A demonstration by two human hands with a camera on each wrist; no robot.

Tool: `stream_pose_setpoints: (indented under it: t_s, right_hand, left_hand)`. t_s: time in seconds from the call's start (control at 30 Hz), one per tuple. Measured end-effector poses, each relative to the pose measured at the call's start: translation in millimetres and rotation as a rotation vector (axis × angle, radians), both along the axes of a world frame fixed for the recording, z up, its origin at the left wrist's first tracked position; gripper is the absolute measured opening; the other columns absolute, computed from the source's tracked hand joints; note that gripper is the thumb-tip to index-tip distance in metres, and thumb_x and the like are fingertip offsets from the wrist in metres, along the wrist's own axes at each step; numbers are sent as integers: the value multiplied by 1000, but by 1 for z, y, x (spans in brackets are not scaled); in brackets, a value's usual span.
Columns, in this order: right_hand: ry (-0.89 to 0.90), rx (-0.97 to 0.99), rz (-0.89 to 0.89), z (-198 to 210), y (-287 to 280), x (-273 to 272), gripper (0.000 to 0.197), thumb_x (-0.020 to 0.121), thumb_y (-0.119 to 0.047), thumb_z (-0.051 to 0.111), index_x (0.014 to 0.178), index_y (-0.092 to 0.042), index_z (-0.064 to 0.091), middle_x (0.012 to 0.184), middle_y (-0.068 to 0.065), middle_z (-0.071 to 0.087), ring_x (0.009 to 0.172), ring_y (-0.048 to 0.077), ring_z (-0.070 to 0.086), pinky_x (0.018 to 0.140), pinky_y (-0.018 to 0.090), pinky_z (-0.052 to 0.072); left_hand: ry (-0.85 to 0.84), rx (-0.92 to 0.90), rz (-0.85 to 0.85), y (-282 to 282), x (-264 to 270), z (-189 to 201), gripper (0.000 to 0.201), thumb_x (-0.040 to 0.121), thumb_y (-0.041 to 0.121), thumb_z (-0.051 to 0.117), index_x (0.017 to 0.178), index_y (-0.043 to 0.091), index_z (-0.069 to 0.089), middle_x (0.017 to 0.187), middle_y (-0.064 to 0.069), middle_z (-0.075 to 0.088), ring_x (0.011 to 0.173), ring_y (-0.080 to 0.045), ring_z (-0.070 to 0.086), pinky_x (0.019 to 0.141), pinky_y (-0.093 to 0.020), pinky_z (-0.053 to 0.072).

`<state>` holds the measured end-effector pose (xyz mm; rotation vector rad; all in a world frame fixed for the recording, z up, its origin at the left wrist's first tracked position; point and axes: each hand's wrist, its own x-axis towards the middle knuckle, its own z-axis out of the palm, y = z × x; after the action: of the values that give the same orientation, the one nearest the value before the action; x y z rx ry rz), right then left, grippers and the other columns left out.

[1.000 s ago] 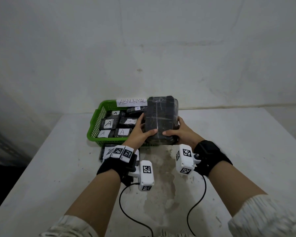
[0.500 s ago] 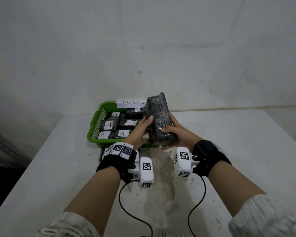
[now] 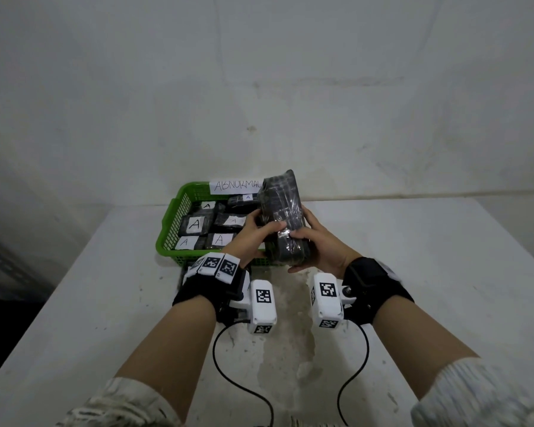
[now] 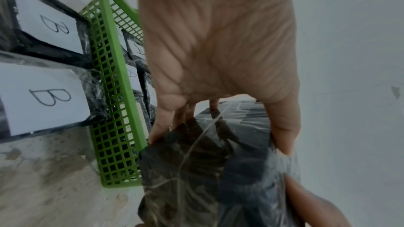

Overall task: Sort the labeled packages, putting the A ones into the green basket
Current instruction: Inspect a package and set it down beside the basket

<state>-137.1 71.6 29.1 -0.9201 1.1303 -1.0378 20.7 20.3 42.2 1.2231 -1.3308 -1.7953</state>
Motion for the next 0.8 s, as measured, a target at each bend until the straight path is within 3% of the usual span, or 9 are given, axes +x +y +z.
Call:
stream_pose_setpoints:
  t_s: [0.13, 0.27, 0.37, 0.43, 0.5, 0.53, 0.63, 0.7, 0.8]
  right_hand:
    - [46, -13, 32, -2, 1, -3, 68, 89, -9, 55, 139, -49, 33, 128, 7, 57, 113, 39, 58, 72, 55, 53]
    - [79, 44, 59, 1, 2, 2, 68, 76, -28, 64, 138, -41, 38, 128, 8, 57, 113, 36, 58, 60, 41, 54]
    - [22, 38, 8, 2, -1, 3, 56, 87, -21, 62, 138, -29, 41, 127, 12, 59, 114, 33, 58, 58, 33, 54]
    - [-13, 37, -9, 1, -4, 1, 58, 85, -14, 64, 137, -25, 43, 125, 13, 60, 116, 33, 58, 70, 37, 57]
    - [-13, 42, 1, 1, -5, 0, 68, 72, -17, 70, 135, -26, 46, 128, 14, 59, 120, 34, 55, 95, 52, 49]
    - [-5, 41, 0, 1, -5, 0, 70, 68, -19, 71, 133, -26, 47, 129, 14, 59, 121, 35, 54, 100, 56, 44]
    - [6, 46, -37, 5, -3, 2, 57, 79, -26, 70, 132, -25, 49, 128, 13, 58, 122, 35, 53, 102, 56, 42]
    - [25, 46, -65, 7, -1, 2, 45, 89, -22, 62, 132, -24, 47, 123, 11, 59, 120, 34, 54, 101, 55, 43]
    - [85, 45, -41, 9, 2, 1, 43, 91, -18, 58, 131, -24, 45, 117, 7, 59, 114, 30, 55, 92, 52, 48]
  left_hand:
    - [53, 50, 16, 0, 2, -1, 87, 81, 32, 67, 144, 28, 9, 140, -11, 43, 123, -31, 48, 97, -58, 43]
    - [80, 83, 1, 1, 2, -3, 94, 76, 28, 73, 146, 29, 12, 140, -11, 41, 125, -33, 46, 100, -60, 40]
    - [68, 67, -13, 3, 1, -2, 90, 79, 25, 71, 147, 31, 11, 139, -11, 43, 125, -33, 46, 100, -60, 40]
    - [83, 74, -9, 3, 2, 0, 92, 77, 32, 73, 145, 35, 11, 140, -10, 43, 126, -32, 45, 98, -61, 41]
    - [83, 66, 5, 3, 2, 3, 89, 78, 34, 70, 144, 34, 11, 140, -10, 44, 125, -32, 46, 96, -60, 42]
    - [78, 59, 14, 2, 2, 3, 86, 80, 31, 69, 144, 33, 12, 139, -11, 45, 125, -31, 47, 97, -60, 42]
    - [63, 45, 22, 1, -1, 4, 80, 83, 24, 67, 144, 29, 15, 137, -11, 47, 122, -30, 50, 97, -60, 42]
    - [61, 50, 21, 1, -2, 4, 79, 84, 23, 66, 144, 29, 15, 137, -10, 47, 122, -30, 49, 97, -60, 42]
    - [63, 65, 42, 1, 0, 5, 79, 83, 28, 66, 144, 25, 16, 132, -7, 46, 123, -30, 47, 91, -62, 45]
